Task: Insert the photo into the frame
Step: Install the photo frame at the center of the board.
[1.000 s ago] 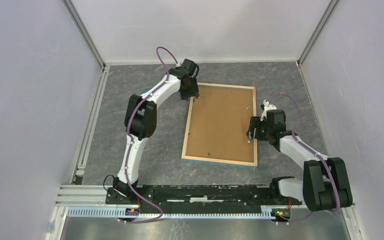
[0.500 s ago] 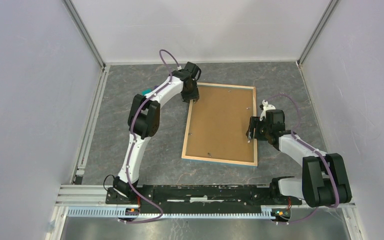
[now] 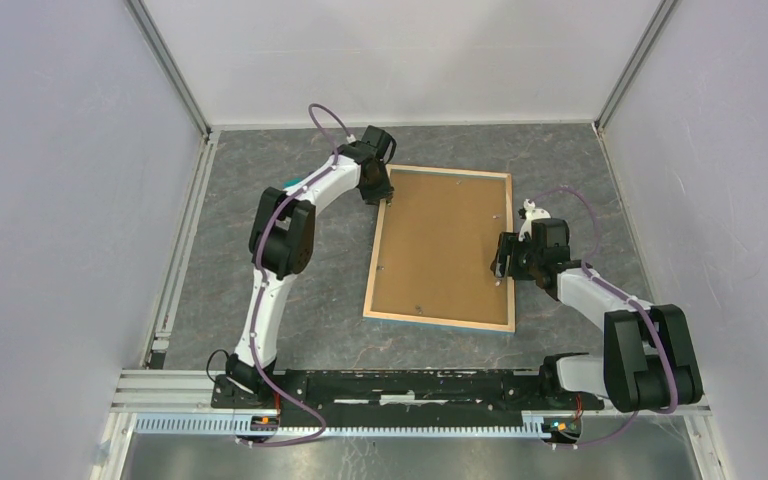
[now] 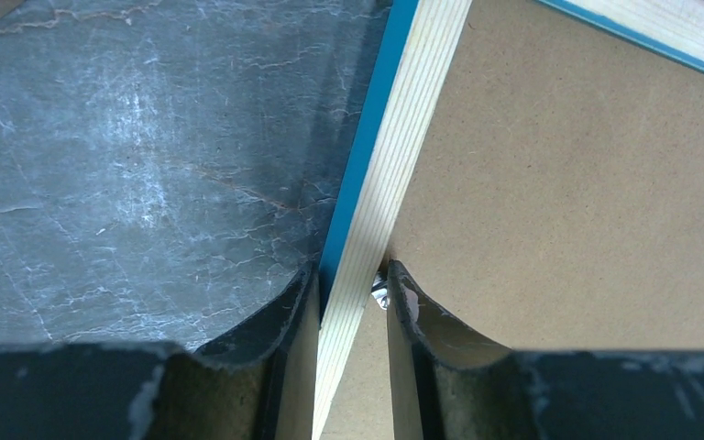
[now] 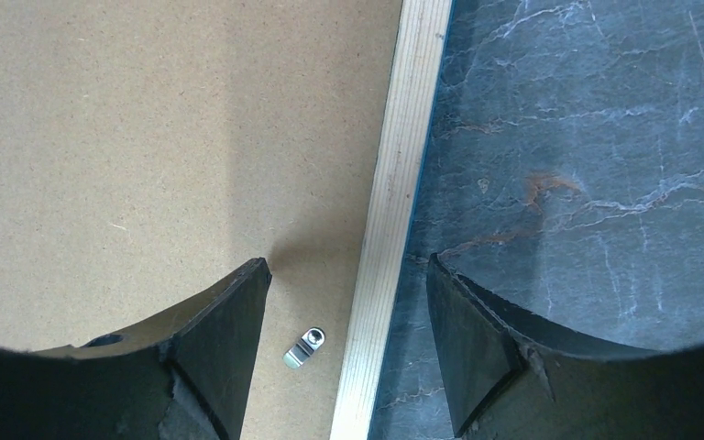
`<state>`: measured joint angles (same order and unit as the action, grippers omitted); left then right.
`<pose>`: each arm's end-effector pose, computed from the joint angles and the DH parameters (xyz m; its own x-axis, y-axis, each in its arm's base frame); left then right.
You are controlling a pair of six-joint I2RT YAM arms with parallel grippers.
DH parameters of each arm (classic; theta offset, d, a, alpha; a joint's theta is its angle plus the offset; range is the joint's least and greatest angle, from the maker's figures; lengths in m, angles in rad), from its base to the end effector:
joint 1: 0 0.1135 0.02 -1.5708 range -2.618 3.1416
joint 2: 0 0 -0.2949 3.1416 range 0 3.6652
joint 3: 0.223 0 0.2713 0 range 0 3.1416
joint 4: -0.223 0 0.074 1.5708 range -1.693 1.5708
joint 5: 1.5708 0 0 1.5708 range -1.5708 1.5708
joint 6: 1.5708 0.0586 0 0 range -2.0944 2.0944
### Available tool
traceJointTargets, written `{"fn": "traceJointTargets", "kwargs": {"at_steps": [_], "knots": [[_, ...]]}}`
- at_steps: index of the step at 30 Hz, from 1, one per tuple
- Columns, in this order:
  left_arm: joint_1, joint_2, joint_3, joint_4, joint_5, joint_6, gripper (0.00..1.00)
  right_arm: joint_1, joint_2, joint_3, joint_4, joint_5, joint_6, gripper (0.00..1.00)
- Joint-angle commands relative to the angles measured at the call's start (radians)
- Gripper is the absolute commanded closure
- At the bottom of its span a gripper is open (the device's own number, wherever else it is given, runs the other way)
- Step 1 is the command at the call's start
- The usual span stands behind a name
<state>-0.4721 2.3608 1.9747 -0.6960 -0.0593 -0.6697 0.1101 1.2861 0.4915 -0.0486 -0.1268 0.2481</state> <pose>0.4998 -0.2513 0.1600 -0.8829 -0.2449 -0.4006 -0.1516 0.9562 -0.2504 0.2509 0.0352 0.1511 -0.7668 0.1603 -0.6215 -0.0044 0.9670 0.2549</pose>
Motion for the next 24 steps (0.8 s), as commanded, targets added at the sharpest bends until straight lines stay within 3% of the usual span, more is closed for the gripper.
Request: {"fn": "traceJointTargets", "kwargs": {"at_steps": [1, 3, 9, 16, 24], "knots": [[0.004, -0.013, -0.081, -0.07, -0.063, -0.066, 0.78, 0.0, 0.005, 0.023, 0.021, -0.011, -0.006, 0.3], [0.003, -0.015, -0.094, -0.066, -0.063, -0.073, 0.86, 0.0, 0.006, 0.024, 0.021, -0.014, -0.003, 0.3], [0.001, -0.04, -0.13, -0.065, -0.06, -0.116, 0.97, 0.0, 0.005, 0.022, 0.021, -0.014, -0.003, 0.3], [-0.013, -0.033, -0.143, -0.099, -0.059, -0.199, 0.98, 0.0, 0.012, 0.022, 0.024, -0.023, 0.011, 0.3], [-0.03, -0.051, -0.124, -0.118, -0.084, -0.188, 0.98, 0.001, 0.002, 0.003, 0.033, -0.029, 0.027, 0.31]]}}
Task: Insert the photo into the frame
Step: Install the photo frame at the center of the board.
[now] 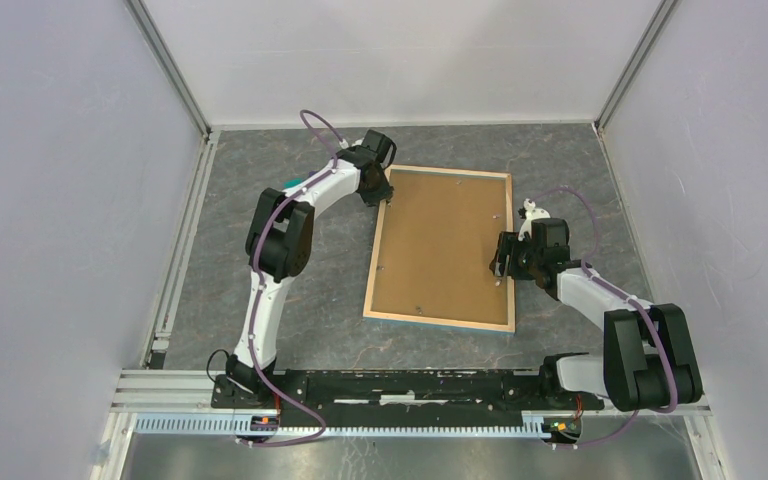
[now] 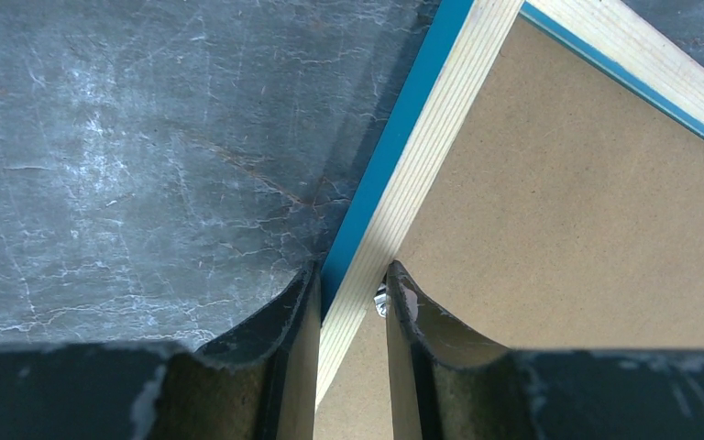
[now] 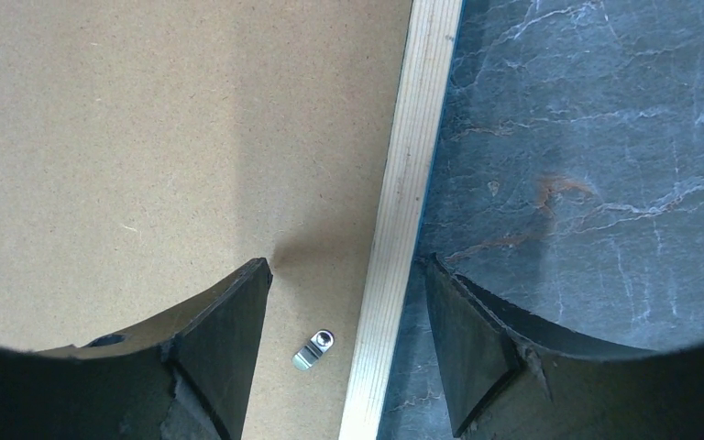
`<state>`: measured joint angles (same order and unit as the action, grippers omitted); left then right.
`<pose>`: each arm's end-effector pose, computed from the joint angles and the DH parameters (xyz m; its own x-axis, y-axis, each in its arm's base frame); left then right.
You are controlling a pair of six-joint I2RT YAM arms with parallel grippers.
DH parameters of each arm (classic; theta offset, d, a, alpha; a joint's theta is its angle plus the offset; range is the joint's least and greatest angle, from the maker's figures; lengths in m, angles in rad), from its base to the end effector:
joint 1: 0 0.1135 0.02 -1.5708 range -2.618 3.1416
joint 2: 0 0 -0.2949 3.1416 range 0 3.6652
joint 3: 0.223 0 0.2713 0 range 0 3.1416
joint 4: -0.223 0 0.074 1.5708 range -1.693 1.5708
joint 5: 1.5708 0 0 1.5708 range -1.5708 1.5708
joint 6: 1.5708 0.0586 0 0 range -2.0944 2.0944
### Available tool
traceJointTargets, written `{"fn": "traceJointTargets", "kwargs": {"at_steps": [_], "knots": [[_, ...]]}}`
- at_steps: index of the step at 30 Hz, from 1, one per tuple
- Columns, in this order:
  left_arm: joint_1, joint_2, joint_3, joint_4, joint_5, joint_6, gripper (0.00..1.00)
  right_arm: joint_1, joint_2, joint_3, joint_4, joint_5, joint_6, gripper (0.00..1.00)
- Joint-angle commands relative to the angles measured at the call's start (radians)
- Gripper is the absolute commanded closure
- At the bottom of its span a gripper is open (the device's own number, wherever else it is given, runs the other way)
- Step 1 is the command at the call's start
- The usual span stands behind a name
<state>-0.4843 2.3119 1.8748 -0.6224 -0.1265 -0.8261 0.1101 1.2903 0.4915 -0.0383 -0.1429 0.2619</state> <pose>0.4892 -0.2490 0.1582 -0.8225 -0.3915 -0.4125 -0.2915 0.9131 -0.2852 0.2519 0.0362 0.1511 -0.7657 0.1732 -0.6194 -0.0055 0.9613 0.2755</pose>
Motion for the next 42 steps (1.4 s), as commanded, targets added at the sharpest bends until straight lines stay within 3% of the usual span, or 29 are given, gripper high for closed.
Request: {"fn": "traceJointTargets", "kwargs": {"at_steps": [1, 4, 7, 12, 23, 25, 29, 33, 38, 42], "knots": [[-0.017, -0.005, -0.019, -0.185, -0.013, -0.011, 0.98, 0.0, -0.002, 0.001, 0.023, -0.013, 0.013, 0.31], [-0.031, -0.027, 0.01, -0.223, -0.106, 0.083, 0.98, 0.0, -0.002, 0.004, 0.012, -0.012, 0.012, 0.31], [-0.027, -0.064, -0.026, -0.202, -0.102, 0.133, 0.98, 0.0, -0.012, 0.006, 0.011, -0.006, 0.015, 0.31], [-0.028, -0.051, -0.021, -0.15, 0.032, 0.165, 0.98, 0.0, -0.029, -0.028, 0.062, -0.035, 0.084, 0.32], [-0.026, 0.132, 0.262, -0.143, 0.343, 0.184, 0.96, 0.034, -0.145, -0.199, 0.209, -0.163, 0.275, 0.31], [-0.024, 0.153, 0.329, -0.177, 0.347, 0.217, 0.9, 0.07, -0.166, -0.212, 0.209, -0.168, 0.288, 0.3], [-0.015, 0.123, 0.353, -0.185, 0.363, 0.27, 0.57, 0.103, -0.216, -0.232, 0.179, -0.15, 0.274, 0.26], [0.006, 0.054, 0.316, -0.222, 0.342, 0.32, 0.39, 0.093, -0.237, -0.187, 0.082, -0.039, 0.167, 0.12], [0.017, -0.086, 0.189, -0.242, 0.297, 0.384, 0.26, 0.067, -0.215, -0.059, -0.053, 0.073, 0.006, 0.08], [0.019, -0.162, 0.063, -0.235, 0.28, 0.409, 0.25, 0.07, -0.21, 0.056, -0.107, 0.137, -0.088, 0.08]]}}
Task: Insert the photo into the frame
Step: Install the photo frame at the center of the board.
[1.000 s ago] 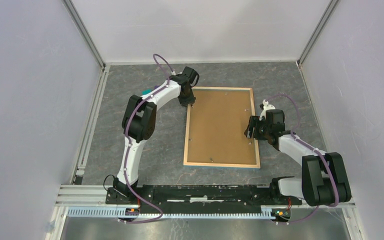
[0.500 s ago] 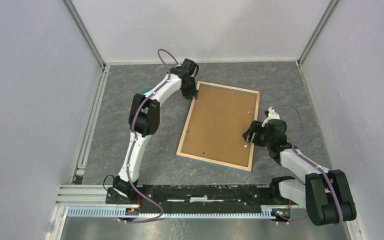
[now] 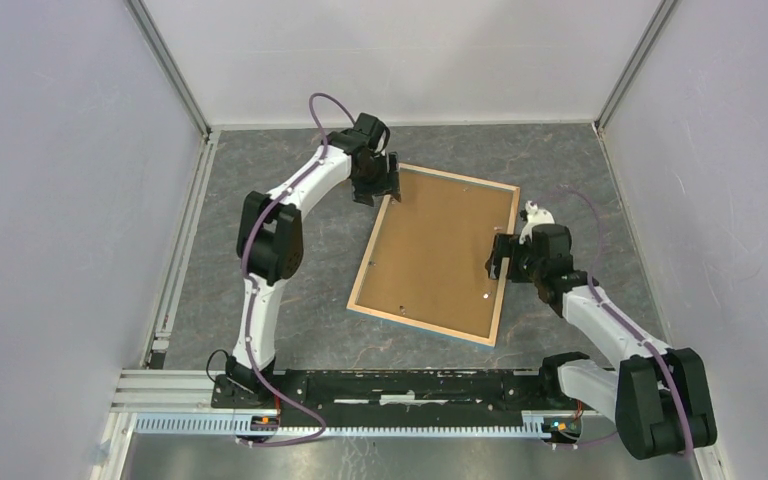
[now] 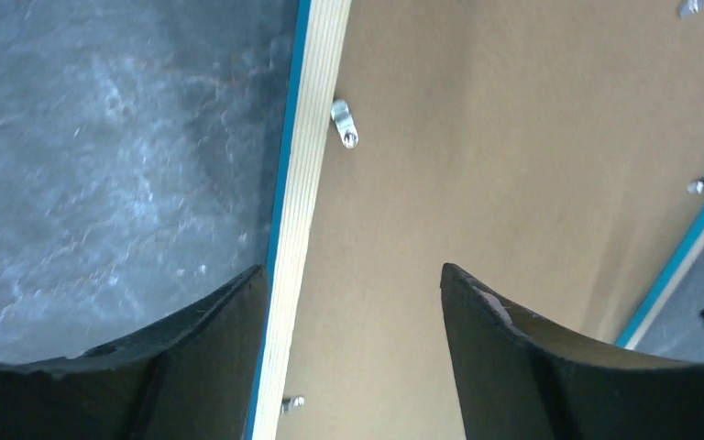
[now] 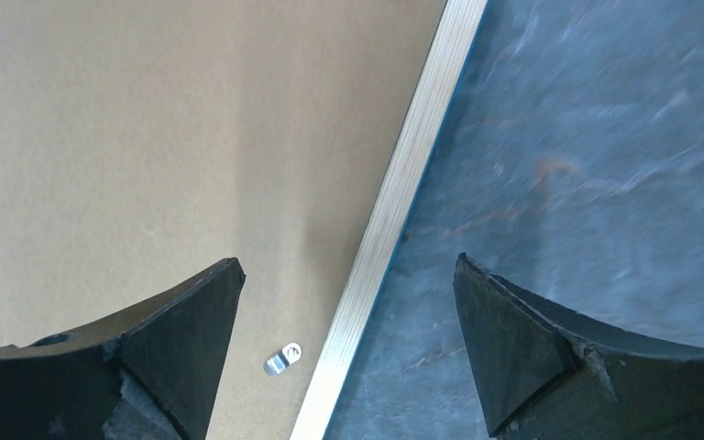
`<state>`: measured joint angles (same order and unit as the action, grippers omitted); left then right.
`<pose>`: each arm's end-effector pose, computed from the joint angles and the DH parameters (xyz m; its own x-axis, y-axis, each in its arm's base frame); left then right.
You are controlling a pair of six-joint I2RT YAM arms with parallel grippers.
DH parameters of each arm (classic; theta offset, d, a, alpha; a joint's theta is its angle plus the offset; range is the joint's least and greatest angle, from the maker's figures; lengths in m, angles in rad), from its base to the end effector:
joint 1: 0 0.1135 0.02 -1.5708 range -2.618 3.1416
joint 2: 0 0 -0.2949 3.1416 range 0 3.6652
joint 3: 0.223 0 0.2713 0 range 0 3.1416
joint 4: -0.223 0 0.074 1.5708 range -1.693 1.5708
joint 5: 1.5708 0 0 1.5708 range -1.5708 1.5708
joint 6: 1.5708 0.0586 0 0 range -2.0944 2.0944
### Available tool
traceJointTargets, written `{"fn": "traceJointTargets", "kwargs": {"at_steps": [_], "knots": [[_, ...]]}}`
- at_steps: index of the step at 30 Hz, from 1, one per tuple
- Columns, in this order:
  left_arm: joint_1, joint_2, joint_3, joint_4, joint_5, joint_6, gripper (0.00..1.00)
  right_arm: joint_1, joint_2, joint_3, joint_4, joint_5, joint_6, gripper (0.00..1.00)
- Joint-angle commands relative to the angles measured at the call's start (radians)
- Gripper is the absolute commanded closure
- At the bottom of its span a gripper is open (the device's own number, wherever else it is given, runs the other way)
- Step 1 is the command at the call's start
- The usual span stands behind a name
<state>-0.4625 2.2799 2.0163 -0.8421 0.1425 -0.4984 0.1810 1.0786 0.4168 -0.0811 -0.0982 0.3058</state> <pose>0.4816 -0.2494 0.2083 -0.9409 -0.0596 -0.3333 0.0557 0.9438 -0.3259 0.2190 0.0459 0.1686 -0.7098 0.1747 -0.6824 -0.0382 0.9578 0.2850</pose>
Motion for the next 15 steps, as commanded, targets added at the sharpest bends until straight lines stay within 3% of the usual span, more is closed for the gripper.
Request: {"fn": "traceJointTargets", "kwargs": {"at_steps": [1, 4, 7, 10, 15], "knots": [[0.0, -0.134, -0.101, -0.012, 0.005, 0.081, 0.29, 0.0, 0.011, 0.157, -0.065, 0.112, -0.134, 0.09], [0.017, -0.132, -0.181, 0.041, 0.033, 0.054, 0.46, 0.015, 0.071, 0.225, 0.003, 0.032, -0.091, 0.15], [0.032, -0.096, -0.203, 0.065, 0.092, 0.018, 0.53, 0.052, 0.204, 0.277, 0.164, -0.121, 0.011, 0.28], [0.032, -0.089, -0.236, 0.1, 0.106, -0.005, 0.56, 0.112, 0.365, 0.346, 0.315, -0.214, 0.13, 0.35], [0.033, -0.087, -0.271, 0.109, 0.066, 0.004, 0.57, 0.197, 0.595, 0.492, 0.489, -0.208, 0.226, 0.47]]}}
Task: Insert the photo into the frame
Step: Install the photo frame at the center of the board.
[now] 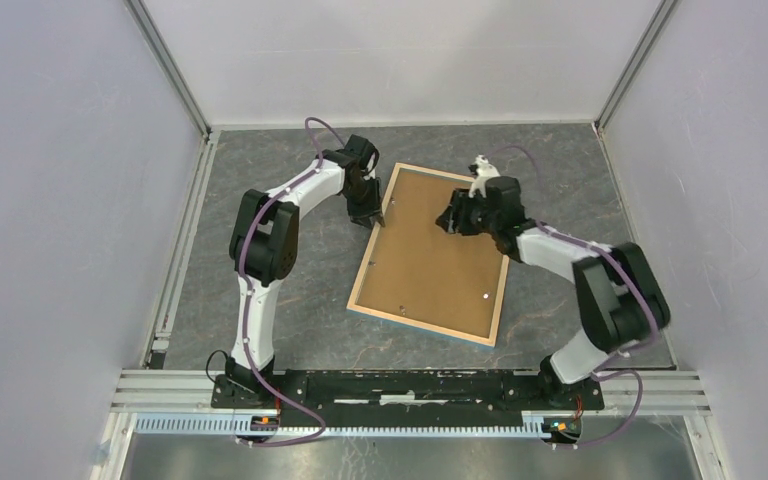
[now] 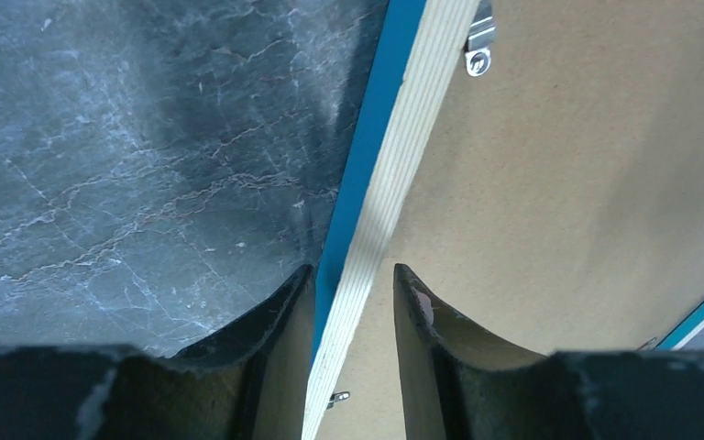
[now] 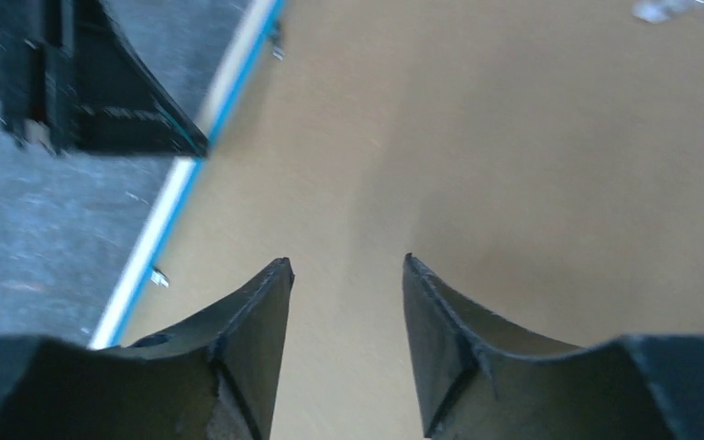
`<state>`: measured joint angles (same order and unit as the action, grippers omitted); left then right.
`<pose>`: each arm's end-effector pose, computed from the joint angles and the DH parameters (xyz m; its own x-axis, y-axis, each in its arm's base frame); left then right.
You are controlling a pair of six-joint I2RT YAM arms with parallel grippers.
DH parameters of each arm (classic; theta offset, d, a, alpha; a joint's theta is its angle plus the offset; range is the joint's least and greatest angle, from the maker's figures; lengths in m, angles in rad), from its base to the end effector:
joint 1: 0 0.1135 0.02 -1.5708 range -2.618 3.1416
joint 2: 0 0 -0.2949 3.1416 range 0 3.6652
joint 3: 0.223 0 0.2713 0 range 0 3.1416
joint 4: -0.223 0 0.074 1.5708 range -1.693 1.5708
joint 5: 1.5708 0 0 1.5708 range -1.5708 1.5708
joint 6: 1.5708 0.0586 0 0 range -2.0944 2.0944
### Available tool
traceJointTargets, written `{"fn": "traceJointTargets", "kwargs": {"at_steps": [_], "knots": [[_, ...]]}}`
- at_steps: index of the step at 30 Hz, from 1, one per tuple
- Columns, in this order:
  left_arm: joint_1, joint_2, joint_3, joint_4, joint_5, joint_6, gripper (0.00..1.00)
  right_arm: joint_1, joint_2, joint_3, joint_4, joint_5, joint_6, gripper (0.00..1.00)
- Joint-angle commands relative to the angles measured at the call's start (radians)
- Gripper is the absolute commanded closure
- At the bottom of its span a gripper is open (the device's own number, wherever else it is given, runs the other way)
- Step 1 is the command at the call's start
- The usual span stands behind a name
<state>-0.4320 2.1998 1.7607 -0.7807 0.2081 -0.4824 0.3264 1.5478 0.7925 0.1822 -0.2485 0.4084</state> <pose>0.4523 -0.2219 0.1705 -0.9754 -0.0501 -0.2146 0.0245 0.9432 -0.3314 0.3334 0.1281 0.1997 -0.6725 0.1788 -0.7182 -0.2609 0.8508 0.4561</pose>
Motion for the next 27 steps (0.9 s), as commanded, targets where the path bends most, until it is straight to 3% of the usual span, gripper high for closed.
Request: {"fn": "traceJointTargets", "kwargs": {"at_steps": [1, 5, 8, 11, 27], "knots": [[0.004, -0.003, -0.023, 0.051, 0.002, -0.014, 0.59, 0.062, 0.161, 0.136, 0.266, -0.066, 0.148, 0.53], [0.004, 0.011, -0.07, 0.087, 0.058, -0.05, 0.7, 0.099, 0.312, 0.2, 0.44, -0.072, 0.207, 0.64], [0.001, 0.019, -0.083, 0.089, 0.079, -0.068, 0.77, 0.12, 0.42, 0.279, 0.465, -0.07, 0.222, 0.67], [-0.009, 0.001, -0.101, 0.087, 0.062, -0.09, 0.77, 0.132, 0.474, 0.321, 0.474, -0.051, 0.228, 0.71], [-0.066, -0.027, -0.223, 0.2, 0.205, -0.255, 0.86, 0.158, 0.547, 0.435, 0.246, 0.116, 0.05, 0.73]]}}
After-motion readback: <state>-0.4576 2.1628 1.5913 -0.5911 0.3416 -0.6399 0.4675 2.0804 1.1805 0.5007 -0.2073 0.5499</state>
